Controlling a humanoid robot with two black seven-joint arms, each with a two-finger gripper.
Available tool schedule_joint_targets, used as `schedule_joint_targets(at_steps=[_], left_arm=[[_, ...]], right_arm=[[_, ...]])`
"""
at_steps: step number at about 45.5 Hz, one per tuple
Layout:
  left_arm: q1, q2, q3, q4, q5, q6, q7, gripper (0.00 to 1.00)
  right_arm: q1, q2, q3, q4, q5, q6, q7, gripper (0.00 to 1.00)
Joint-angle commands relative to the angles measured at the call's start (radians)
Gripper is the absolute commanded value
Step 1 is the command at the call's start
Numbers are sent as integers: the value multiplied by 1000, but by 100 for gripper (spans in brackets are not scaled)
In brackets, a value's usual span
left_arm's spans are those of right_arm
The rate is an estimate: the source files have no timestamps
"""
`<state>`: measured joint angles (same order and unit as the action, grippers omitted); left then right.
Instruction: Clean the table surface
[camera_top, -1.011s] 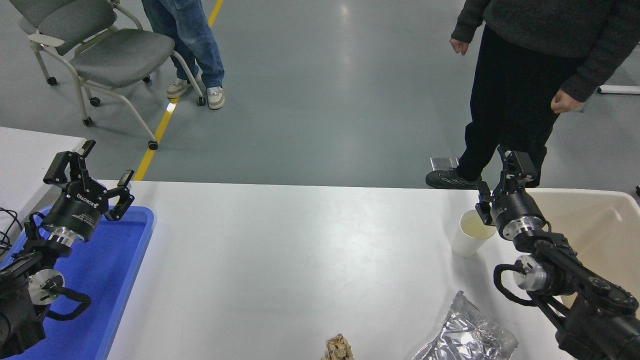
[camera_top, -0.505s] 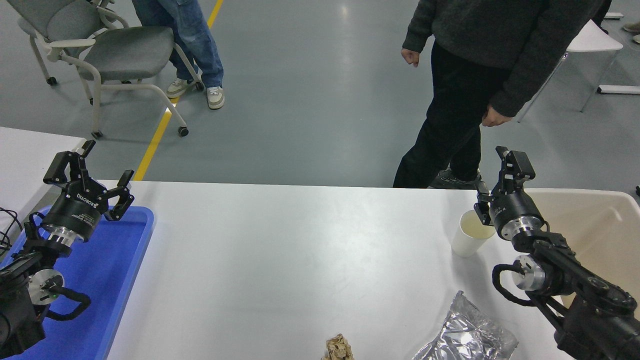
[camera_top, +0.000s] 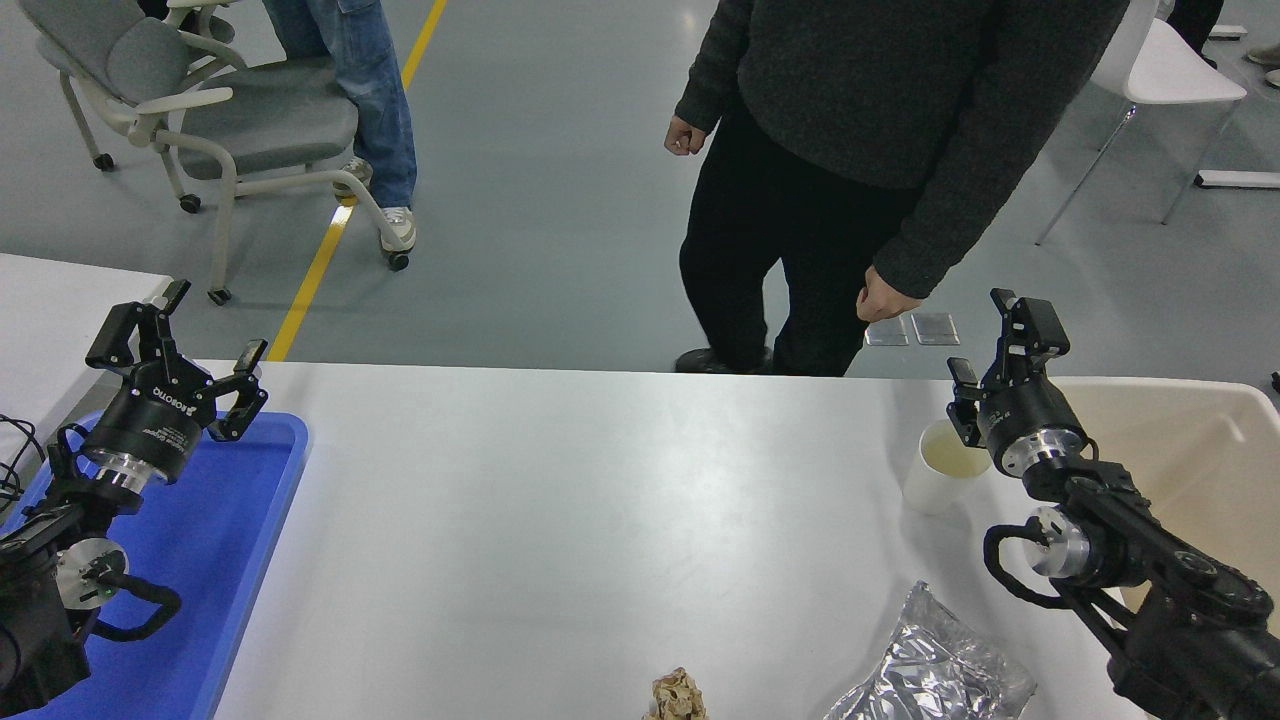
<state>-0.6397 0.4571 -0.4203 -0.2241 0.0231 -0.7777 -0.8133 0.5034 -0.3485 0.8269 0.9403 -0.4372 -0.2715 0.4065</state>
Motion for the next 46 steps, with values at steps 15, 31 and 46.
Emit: schedule_joint_targets(at_steps=[15,31,46], left_arm=[[-2,0,0,-1,0,0,0,100],[-2,0,0,-1,0,0,0,100],[-2,0,0,-1,0,0,0,100]], right_arm=[[0,-15,3,-5,0,37,2,100],[-11,-30,0,-8,2,84,8,100],[79,-216,-363,60,-17,78,9,100]])
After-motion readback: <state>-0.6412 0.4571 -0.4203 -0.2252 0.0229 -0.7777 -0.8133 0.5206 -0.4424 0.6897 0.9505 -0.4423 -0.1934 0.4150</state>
